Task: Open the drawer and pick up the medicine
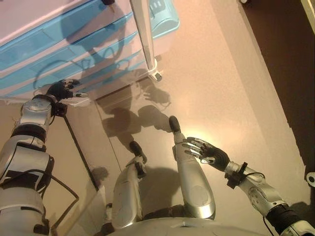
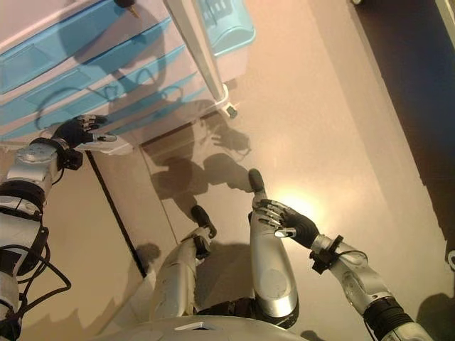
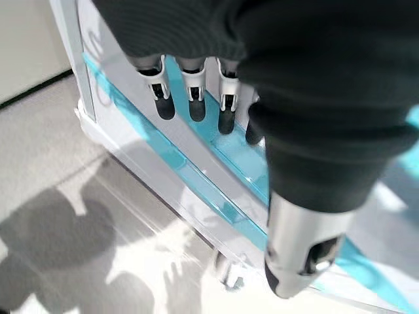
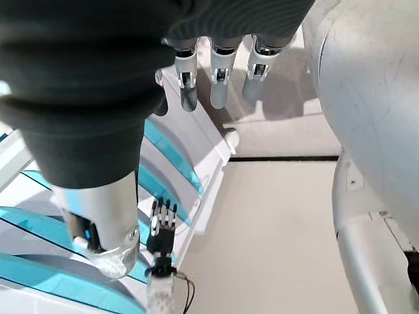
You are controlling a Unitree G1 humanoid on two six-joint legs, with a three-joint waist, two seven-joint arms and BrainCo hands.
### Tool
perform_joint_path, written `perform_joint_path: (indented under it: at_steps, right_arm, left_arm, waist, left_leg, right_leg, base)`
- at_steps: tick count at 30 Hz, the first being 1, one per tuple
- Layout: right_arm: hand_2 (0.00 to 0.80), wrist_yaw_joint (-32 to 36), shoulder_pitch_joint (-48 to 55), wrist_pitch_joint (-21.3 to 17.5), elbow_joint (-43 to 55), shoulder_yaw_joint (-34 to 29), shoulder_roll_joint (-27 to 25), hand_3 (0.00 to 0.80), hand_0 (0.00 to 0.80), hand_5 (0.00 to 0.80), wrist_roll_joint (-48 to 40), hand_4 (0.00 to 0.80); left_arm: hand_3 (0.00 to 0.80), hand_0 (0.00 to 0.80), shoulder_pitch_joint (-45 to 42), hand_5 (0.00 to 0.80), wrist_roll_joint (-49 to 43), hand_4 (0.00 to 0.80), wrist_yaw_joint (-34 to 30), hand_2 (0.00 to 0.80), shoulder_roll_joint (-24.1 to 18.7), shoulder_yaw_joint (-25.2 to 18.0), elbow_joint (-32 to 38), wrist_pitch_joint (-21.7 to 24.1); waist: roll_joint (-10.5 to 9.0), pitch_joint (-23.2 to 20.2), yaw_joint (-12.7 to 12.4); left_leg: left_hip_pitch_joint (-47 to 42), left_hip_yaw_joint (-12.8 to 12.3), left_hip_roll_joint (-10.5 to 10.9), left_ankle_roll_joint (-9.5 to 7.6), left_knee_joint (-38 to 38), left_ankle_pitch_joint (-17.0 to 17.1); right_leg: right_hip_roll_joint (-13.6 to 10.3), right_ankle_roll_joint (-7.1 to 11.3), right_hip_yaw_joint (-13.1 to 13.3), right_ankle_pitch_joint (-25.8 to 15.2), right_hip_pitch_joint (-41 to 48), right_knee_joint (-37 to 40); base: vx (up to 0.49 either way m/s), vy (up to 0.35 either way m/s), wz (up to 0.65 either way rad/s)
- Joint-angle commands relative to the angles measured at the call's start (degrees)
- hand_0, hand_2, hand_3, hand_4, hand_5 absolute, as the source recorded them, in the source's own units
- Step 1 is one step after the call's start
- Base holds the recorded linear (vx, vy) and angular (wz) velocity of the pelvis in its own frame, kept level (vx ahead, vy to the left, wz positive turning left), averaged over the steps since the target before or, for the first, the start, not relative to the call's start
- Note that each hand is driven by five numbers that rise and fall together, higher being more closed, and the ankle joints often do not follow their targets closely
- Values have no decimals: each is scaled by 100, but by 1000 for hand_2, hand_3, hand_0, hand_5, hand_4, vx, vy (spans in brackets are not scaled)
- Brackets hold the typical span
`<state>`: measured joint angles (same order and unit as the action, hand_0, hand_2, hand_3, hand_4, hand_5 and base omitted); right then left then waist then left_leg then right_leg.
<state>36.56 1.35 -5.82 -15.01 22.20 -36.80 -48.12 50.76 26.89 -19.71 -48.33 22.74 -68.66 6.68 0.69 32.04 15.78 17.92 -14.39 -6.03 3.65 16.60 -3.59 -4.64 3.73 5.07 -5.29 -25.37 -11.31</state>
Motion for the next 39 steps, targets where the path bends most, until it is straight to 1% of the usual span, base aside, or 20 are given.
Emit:
perform_joint_path:
  at_steps: [1, 2, 4, 5, 6, 8, 9, 11, 13, 15, 16, 17, 19, 20, 21, 22, 25, 30, 36, 39]
  right_arm:
    - [0, -266, 68, -205, 54, 57, 225, 0, 0, 0, 210, 0]
    - [0, -338, 25, -175, 20, 47, 238, 0, 0, 0, 200, 0]
    - [0, -380, -86, -32, -70, -7, 250, 0, 0, 0, 229, 0]
    - [0, -493, -159, 53, -95, -45, 249, 0, 0, 0, 279, 0]
    - [0, -570, -211, 137, -162, -79, 276, 0, 0, 0, 317, 0]
    - [0, -897, -276, 358, -331, -132, 337, 0, 0, 0, 431, 0]
    - [0, -952, -305, 411, -415, -149, 375, 0, 0, 0, 445, 0]
    - [0, -1004, -359, 610, -665, -156, 500, 0, 0, 0, 487, 0]
    - [0, -1063, -374, 790, -910, -121, 742, 0, 0, 0, 542, 0]
    - [0, -1144, -367, 876, -1054, -94, 870, 0, 0, 0, 608, 0]
    - [0, -1144, -367, 876, -1054, -94, 870, 0, 0, 0, 608, 0]
    - [0, -1042, -377, 1056, -1367, -67, 1052, 0, 0, 0, 576, 0]
    - [0, -1028, -361, 1179, -1617, -40, 1208, 0, 0, 0, 647, 0]
    - [0, -1028, -361, 1179, -1617, -39, 1208, 0, 0, 0, 647, 0]
    - [0, -955, -369, 1209, -2067, -8, 1418, 0, 0, 0, 771, 0]
    - [0, -913, -374, 1236, -2220, -6, 1481, 0, 0, 0, 797, 0]
    - [0, -817, -351, 1308, -2540, -18, 1619, 0, 0, 0, 907, 0]
    - [0, -538, -271, 1252, -3179, -28, 1845, 0, 0, 0, 1090, 0]
    - [0, -301, -240, 1247, -3700, -45, 2058, 0, 0, 0, 1034, 0]
    - [0, -124, -245, 1201, -3957, -90, 2125, 0, 0, 0, 1032, 0]
  left_arm:
    - [0, 0, -61, 0, 412, 0, -500, 0, -614, -174, 290, 91]
    - [0, 0, -180, 0, 472, 0, -651, 0, -519, -193, 383, 78]
    - [0, 0, -517, 0, 622, 0, -927, 0, -254, -255, 652, -108]
    - [0, 0, -692, 0, 649, 0, -1011, 0, -121, -308, 862, -210]
    - [0, 0, -929, 0, 639, 0, -1075, 0, 55, -304, 1053, -204]
    - [0, 0, -1458, 0, 689, 0, -1156, 0, 421, -309, 1563, -372]
    - [0, 0, -1624, 0, 658, 0, -1199, 0, 553, -324, 1668, -353]
    - [0, 0, -2148, 0, 786, 0, -1213, 0, 976, -346, 1991, -517]
    - [0, 0, -2695, 0, 612, 0, -1345, 0, 1430, -327, 2142, -508]
    - [0, 0, -3029, 0, 555, 0, -1427, 0, 1642, -316, 2255, -558]
    - [0, 0, -3030, 0, 555, 0, -1427, 0, 1642, -316, 2255, -558]
    - [0, 0, -3440, 0, 412, 0, -1581, 0, 1988, -261, 2209, -560]
    - [0, 0, -3760, 0, 507, 0, -1561, 0, 2209, -213, 2169, -628]
    - [0, 0, -3760, 0, 508, 0, -1561, 0, 2209, -213, 2170, -628]
    - [0, 0, -4067, 0, 614, 0, -1621, 0, 2509, -244, 2011, -640]
    - [0, 0, -4177, 0, 652, 0, -1627, 0, 2597, -236, 1950, -581]
    - [0, 0, -4433, 0, 987, 0, -1671, 0, 2811, -308, 1820, -712]
    - [0, 0, -4863, 0, 1082, 0, -2060, 0, 3084, -304, 1525, -636]
    - [0, 0, -4994, 0, 1401, 0, -2171, 0, 3308, -389, 1256, -823]
    - [0, 0, -5035, 0, 1407, 0, -2265, 0, 3394, -380, 1127, -800]
  waist:
    - [-385, -225, -88]
    - [-385, -225, -117]
    - [-377, -225, -199]
    - [-418, -225, -232]
    - [-414, -225, -288]
    - [-387, -225, -408]
    - [-378, -225, -449]
    - [-343, -226, -580]
    - [-303, -406, -720]
    - [-265, -538, -803]
    - [-265, -541, -803]
    - [-219, -751, -928]
    - [-178, -938, -1007]
    - [-178, -938, -1007]
    - [-127, -1184, -1105]
    - [-115, -1275, -1139]
    - [-70, -1488, -1233]
    - [-12, -1887, -1438]
    - [1, -2238, -1610]
    - [-6, -2348, -1666]
  left_leg:
    - [87, 97, 234, -118, 518, -423]
    - [34, 115, 234, -113, 475, -402]
    - [-129, 170, 234, -92, 350, -357]
    - [-151, 127, 267, -110, 218, -150]
    - [-262, 165, 272, -101, 114, -115]
    - [-511, 244, 299, -73, -102, -44]
    - [-602, 272, 310, -67, -194, -13]
    - [-883, 395, 339, -50, -449, 72]
    - [-1086, 535, 371, -50, -733, 172]
    - [-1167, 619, 384, -40, -894, 253]
    - [-1164, 619, 385, -40, -894, 254]
    - [-1336, 753, 393, -45, -1103, 331]
    - [-1436, 849, 391, -24, -1212, 389]
    - [-1437, 850, 391, -24, -1213, 389]
    - [-1561, 956, 378, -15, -1364, 446]
    - [-1591, 994, 378, -8, -1393, 462]
    - [-1703, 1100, 367, 9, -1508, 499]
    - [-1876, 1276, 396, 11, -1694, 530]
    - [-2048, 1378, 431, 27, -1925, 552]
    - [-2096, 1346, 444, 30, -1995, 560]
  right_leg:
    - [-128, 404, 156, 44, 198, 208]
    - [-128, 403, 122, 50, 248, 217]
    - [-113, 390, 34, 66, 447, 287]
    - [-128, 367, 10, -60, 439, 333]
    - [-126, 362, -43, -53, 554, 377]
    - [-118, 349, -141, -42, 798, 471]
    - [-116, 342, -179, -40, 889, 507]
    - [-85, 322, -280, -21, 1176, 607]
    - [-52, 297, -399, 2, 1400, 722]
    - [-26, 282, -450, 25, 1494, 756]
    - [-27, 282, -450, 25, 1491, 756]
    - [8, 250, -555, 63, 1703, 831]
    - [34, 221, -637, 98, 1838, 859]
    - [34, 221, -638, 99, 1840, 859]
    - [54, 190, -749, 161, 2003, 902]
    - [56, 183, -783, 180, 2060, 918]
    - [60, 165, -887, 251, 2222, 946]
    - [48, 146, -1086, 376, 2534, 1009]
    - [42, 154, -1296, 459, 2794, 1118]
    - [25, 175, -1384, 441, 2882, 1211]
  base:
    - [-36, -75, 14]
    - [-33, -75, 14]
    - [-65, -108, 9]
    - [-93, -139, 3]
    - [-84, -135, 4]
    - [13, -95, 10]
    - [16, -93, 26]
    - [40, -109, 31]
    - [80, -117, 26]
    - [54, -65, 24]
    - [106, -91, 21]
    - [121, -85, 19]
    - [131, -66, 24]
    - [148, -43, 21]
    - [131, -34, 14]
    - [153, -32, 18]
    - [90, 7, 27]
    - [74, 28, 21]
    - [27, 24, 14]
    - [-23, 14, 10]
